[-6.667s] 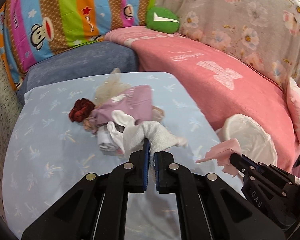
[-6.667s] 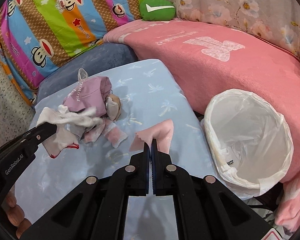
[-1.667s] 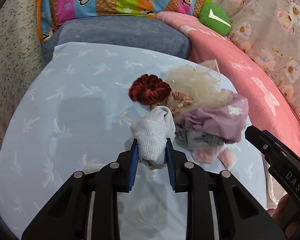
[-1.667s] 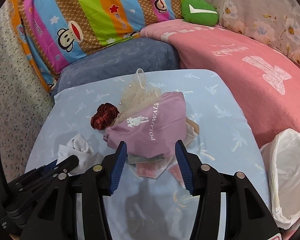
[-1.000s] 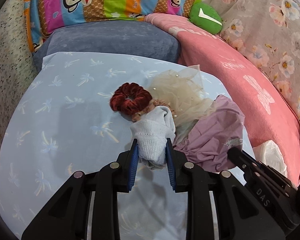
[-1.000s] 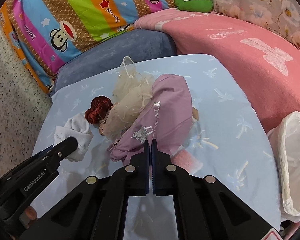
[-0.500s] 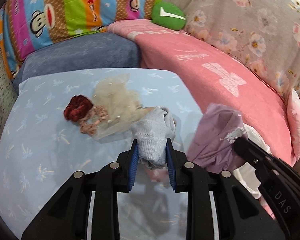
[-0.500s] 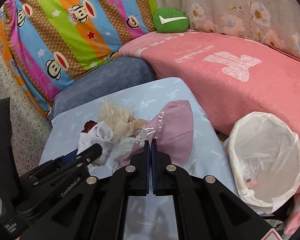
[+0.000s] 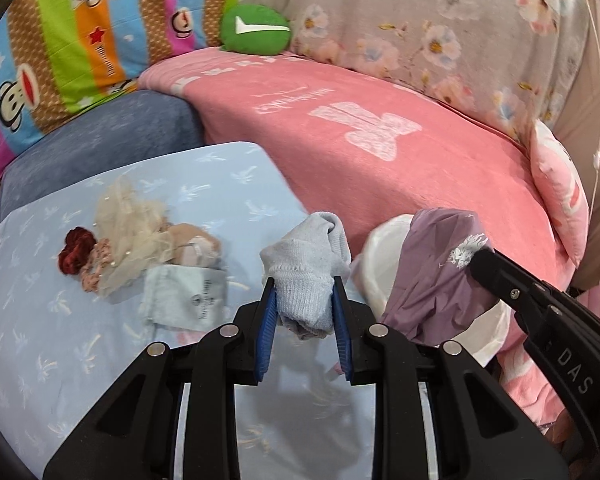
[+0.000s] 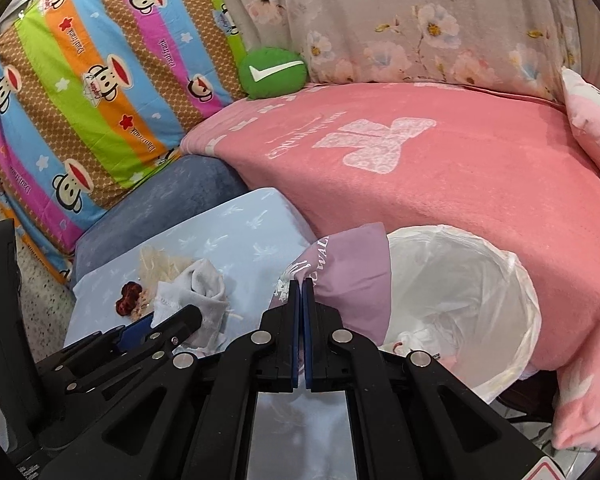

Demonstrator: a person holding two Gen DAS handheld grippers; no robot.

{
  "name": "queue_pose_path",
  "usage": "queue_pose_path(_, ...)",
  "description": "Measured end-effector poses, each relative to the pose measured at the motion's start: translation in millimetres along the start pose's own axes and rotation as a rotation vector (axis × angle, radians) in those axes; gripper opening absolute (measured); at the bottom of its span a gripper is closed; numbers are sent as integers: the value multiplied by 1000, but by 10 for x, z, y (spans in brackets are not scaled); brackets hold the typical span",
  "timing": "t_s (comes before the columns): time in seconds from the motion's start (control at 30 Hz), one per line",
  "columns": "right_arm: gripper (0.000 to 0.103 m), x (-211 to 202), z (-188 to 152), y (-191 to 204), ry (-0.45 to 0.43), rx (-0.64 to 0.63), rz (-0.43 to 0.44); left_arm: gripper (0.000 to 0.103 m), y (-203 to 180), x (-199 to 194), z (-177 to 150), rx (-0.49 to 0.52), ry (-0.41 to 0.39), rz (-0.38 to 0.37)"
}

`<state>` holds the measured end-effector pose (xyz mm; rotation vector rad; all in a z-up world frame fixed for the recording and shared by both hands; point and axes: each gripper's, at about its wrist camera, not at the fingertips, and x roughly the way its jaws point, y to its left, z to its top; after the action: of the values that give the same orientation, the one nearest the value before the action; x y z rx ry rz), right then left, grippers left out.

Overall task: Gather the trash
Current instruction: 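Carry the sock and lilac bag over the wastebasket and open both tools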

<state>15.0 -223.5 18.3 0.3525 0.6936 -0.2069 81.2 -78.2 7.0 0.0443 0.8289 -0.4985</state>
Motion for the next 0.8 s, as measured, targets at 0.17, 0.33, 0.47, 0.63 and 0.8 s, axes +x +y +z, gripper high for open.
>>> queue_pose_path(0.17, 1, -67, -6, -323, -11, 45, -40, 26, -283, 96, 17, 48, 17, -36)
queue_pose_path(0.33, 1, -117, -22, -621, -19, 90, -73, 26, -536, 182, 46, 95, 29, -70)
queue_pose_path(0.47, 1, -123, -19, -798, -21, 118, -93, 27, -726, 234, 67, 137, 34, -94)
queue_pose_path(0.63, 1, -148, -3, -986, -30, 144, -113, 28, -908, 318, 83, 172, 53, -124)
queue_pose_path(0.8, 1, -148, 21, -1092, -33, 159, -124, 42, -1007, 387, 113, 172, 78, -150)
